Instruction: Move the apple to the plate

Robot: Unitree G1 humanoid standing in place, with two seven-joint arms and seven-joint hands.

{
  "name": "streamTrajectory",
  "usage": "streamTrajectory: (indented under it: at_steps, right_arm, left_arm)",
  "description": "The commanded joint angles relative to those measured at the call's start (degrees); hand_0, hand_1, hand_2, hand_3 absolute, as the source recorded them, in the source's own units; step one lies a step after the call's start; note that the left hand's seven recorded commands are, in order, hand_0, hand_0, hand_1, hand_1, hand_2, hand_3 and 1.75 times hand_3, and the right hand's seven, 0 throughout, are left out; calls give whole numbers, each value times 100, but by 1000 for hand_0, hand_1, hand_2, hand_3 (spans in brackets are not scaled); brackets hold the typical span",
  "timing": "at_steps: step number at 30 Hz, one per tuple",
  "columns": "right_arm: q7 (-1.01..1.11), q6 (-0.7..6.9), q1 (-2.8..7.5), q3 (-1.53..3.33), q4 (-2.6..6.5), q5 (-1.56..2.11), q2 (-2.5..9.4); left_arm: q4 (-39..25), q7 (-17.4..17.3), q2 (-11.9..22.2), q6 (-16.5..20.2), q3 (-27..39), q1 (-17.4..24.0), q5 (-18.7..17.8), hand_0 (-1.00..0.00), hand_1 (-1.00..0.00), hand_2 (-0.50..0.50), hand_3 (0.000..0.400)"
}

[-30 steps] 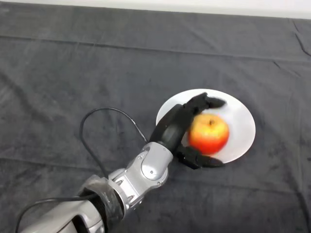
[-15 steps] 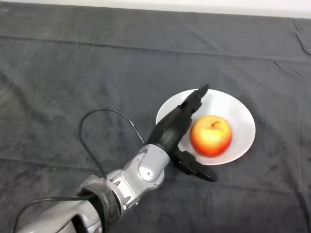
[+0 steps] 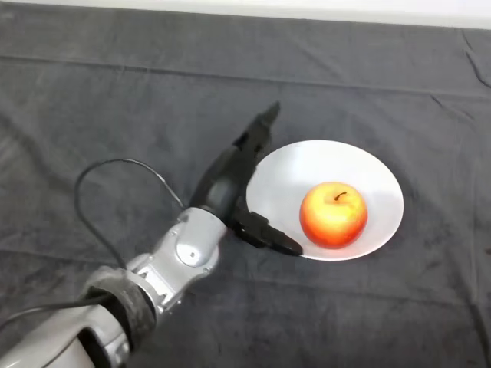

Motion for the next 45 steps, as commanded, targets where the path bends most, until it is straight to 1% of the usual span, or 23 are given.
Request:
streamTrajectory:
  at_steps: [1,6,11,18,24,30,34,36,40,45]
  right_arm:
    - [7,17,-44,-81,91,-19,-159]
    - [5,16,-42,-80,86,-20,-156]
    - [2,16,-40,-79,78,-22,-153]
    - [-5,15,-35,-77,63,-24,-146]
    - [-11,15,-30,-75,49,-25,-140]
    - [-18,15,-25,-73,35,-26,-135]
    - [-21,15,-23,-72,28,-26,-133]
    - [-23,16,-22,-71,25,-26,-132]
    - [-25,16,-20,-71,21,-26,-130]
    - [-27,17,-20,-71,20,-25,-131]
  left_arm:
    - [-216,-55,441,-167,253,52,2,0,0,0,0]
    - [-467,-131,874,-297,745,330,-97,0,0,0,0]
    - [-860,-171,1326,-354,1272,691,-252,0,0,0,0]
    - [-1581,-42,1924,-470,2060,1449,-456,0,0,0,0]
    - [-2088,169,2273,-647,2732,2203,-569,0,0,0,0]
    - [-2440,435,2466,-893,3391,2988,-593,0,0,0,0]
    - [-2477,615,2453,-1160,3792,3481,-524,0,0,0,0]
    - [-2432,649,2434,-1316,3998,3709,-527,0,0,0,0]
    - [-2250,573,2442,-1538,4407,4019,-665,0,0,0,0]
    - [-1895,315,2458,-1785,4938,4317,-974,0,0,0,0]
